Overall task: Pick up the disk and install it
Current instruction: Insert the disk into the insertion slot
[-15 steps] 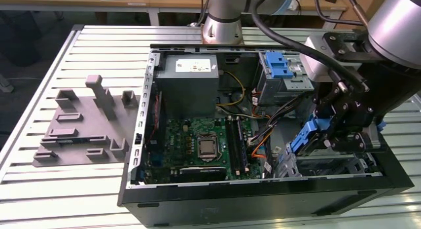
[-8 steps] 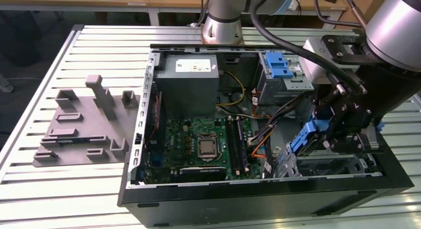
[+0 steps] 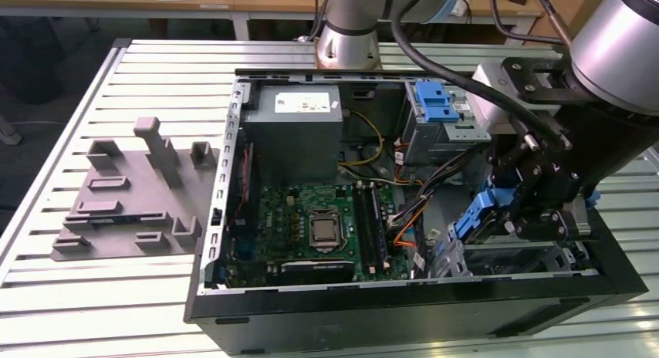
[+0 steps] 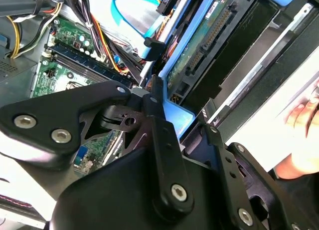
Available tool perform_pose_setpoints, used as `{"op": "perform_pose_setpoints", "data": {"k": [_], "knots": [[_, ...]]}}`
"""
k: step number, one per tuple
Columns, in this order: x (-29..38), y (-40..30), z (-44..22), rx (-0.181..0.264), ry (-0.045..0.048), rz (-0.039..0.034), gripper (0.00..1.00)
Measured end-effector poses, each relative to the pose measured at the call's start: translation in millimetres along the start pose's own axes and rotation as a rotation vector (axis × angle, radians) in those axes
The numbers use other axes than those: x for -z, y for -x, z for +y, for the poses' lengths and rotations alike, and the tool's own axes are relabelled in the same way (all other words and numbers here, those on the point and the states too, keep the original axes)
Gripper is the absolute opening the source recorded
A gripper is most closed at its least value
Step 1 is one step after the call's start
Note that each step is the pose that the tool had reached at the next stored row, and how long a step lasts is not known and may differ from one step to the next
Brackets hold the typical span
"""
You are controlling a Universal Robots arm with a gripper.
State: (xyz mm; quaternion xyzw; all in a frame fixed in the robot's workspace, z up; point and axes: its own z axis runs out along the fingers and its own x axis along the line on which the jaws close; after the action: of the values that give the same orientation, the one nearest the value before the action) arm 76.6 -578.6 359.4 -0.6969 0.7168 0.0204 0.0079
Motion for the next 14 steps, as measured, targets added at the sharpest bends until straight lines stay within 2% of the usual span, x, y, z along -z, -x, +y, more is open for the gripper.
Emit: {"op": "perform_pose_setpoints", "data": {"k": [2,3,10,12,14], "knots": [[-0.4,-0.1,0.0,0.0,0.0001,0.0001,0.38],[-0.4,0.0,0.0,0.0,0.0002,0.0004,0.44],[-0.8,0.0,0.0,0.0,0.0002,0.0004,0.44],[-0.8,0.0,0.0,0.0,0.0002,0.0004,0.42],[-0.9,0.0,0.0,0.0,0.0002,0.0003,0.3]]}}
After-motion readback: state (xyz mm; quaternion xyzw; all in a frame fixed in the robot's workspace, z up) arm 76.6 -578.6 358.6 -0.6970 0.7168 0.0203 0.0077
